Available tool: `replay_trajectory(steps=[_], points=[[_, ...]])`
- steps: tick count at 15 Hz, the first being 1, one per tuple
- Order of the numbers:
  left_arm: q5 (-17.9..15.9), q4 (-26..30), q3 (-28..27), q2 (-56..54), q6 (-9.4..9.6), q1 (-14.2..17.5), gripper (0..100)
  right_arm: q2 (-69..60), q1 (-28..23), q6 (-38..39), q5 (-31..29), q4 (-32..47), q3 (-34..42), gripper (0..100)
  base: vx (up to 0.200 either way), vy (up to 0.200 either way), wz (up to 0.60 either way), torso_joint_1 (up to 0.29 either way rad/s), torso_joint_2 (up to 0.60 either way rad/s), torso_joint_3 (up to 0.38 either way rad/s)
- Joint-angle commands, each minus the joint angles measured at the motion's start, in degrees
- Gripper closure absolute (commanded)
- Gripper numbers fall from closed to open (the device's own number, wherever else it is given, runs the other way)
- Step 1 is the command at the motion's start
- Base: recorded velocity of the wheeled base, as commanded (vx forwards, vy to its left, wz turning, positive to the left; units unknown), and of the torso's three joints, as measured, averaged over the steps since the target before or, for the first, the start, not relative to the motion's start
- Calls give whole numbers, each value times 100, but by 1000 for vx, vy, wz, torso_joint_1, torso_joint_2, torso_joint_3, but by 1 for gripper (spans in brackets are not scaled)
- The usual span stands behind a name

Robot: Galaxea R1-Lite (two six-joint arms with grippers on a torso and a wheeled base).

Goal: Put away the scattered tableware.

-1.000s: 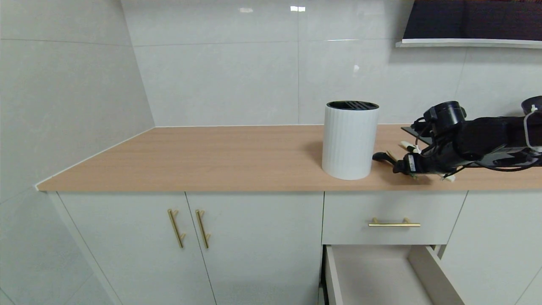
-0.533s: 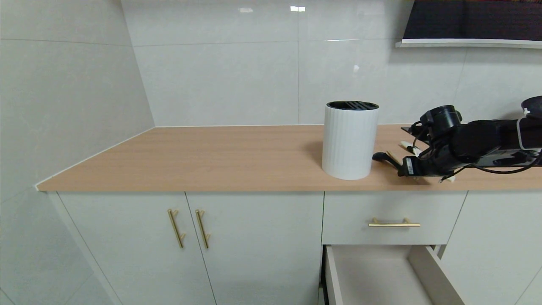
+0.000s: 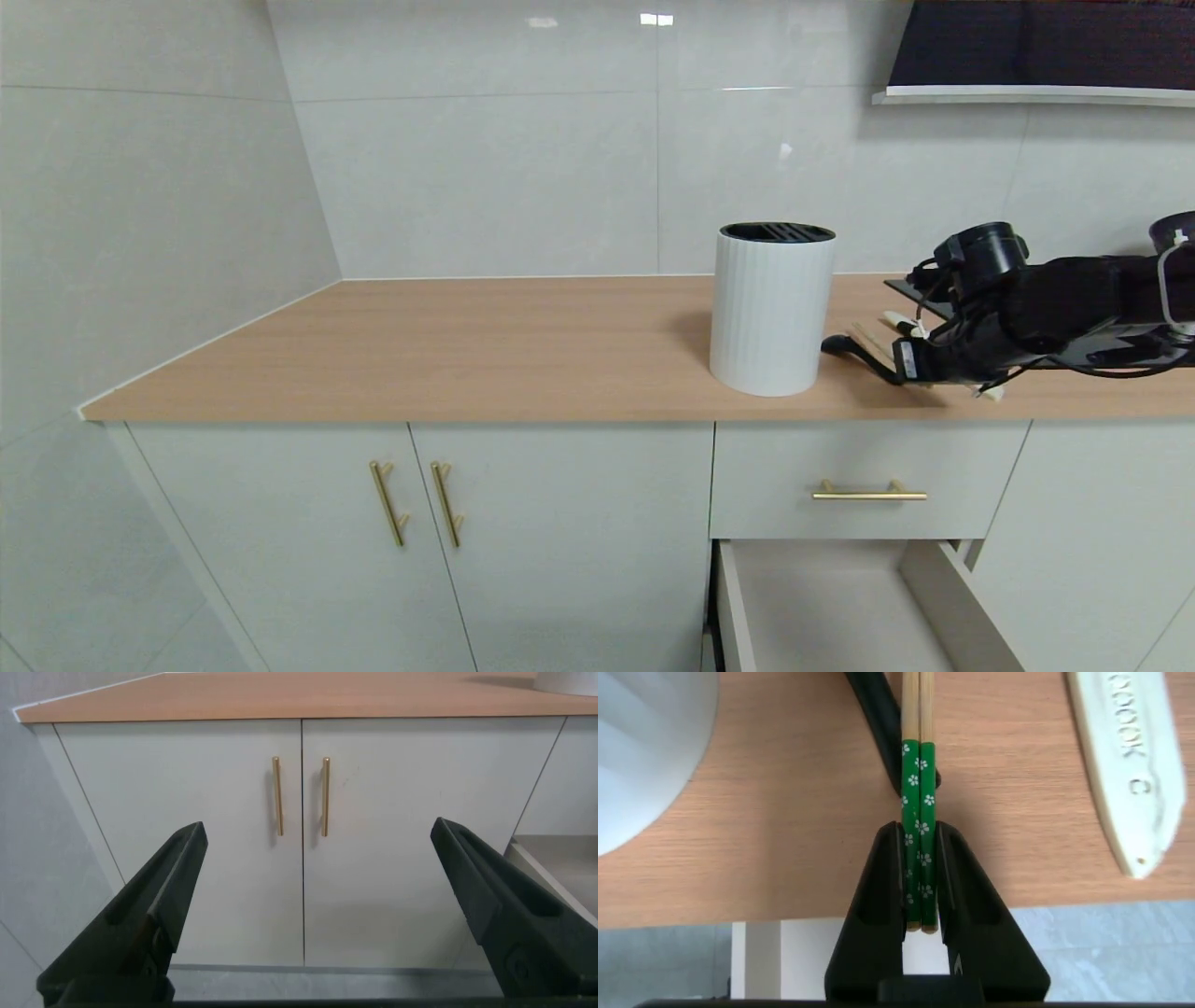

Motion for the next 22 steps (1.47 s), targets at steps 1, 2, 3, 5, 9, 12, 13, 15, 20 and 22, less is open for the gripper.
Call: replay_trajectory(steps=[1, 2, 3, 5, 9, 12, 13, 15, 20, 22], points=[[2, -1, 0, 2, 0, 1, 0, -447, -2, 42, 1, 3, 296, 100, 0, 0, 0, 0, 0, 0], [2, -1, 0, 2, 0, 1, 0, -887, 7, 42, 19, -14, 726, 100, 0, 0, 0, 0, 0, 0], [2, -1, 0, 2, 0, 1, 0, -1133, 7, 50, 27, -14, 964, 100, 0, 0, 0, 0, 0, 0], [2, -1, 0, 2, 0, 1, 0, -2346, 33, 59, 62, -23, 2009, 100, 0, 0, 0, 0, 0, 0], [2, -1, 0, 2, 0, 1, 0, -4016, 60, -29, 871, -32, 3512, 100, 0, 0, 0, 0, 0, 0], [2, -1, 0, 2, 0, 1, 0, -4332, 113, -310, 1179, -49, 3987, 100, 0, 0, 0, 0, 0, 0], [2, -1, 0, 2, 0, 1, 0, -4350, 244, -310, 1170, -58, 4198, 100, 0, 0, 0, 0, 0, 0], [2, -1, 0, 2, 0, 1, 0, -4350, 464, -380, 1196, -76, 4558, 100, 0, 0, 0, 0, 0, 0], [2, -1, 0, 2, 0, 1, 0, -4244, 1018, -424, 1187, -629, 5015, 100, 0, 0, 0, 0, 0, 0], [2, -1, 0, 2, 0, 1, 0, -4077, 1106, -424, 1187, -840, 5165, 100, 0, 0, 0, 0, 0, 0]])
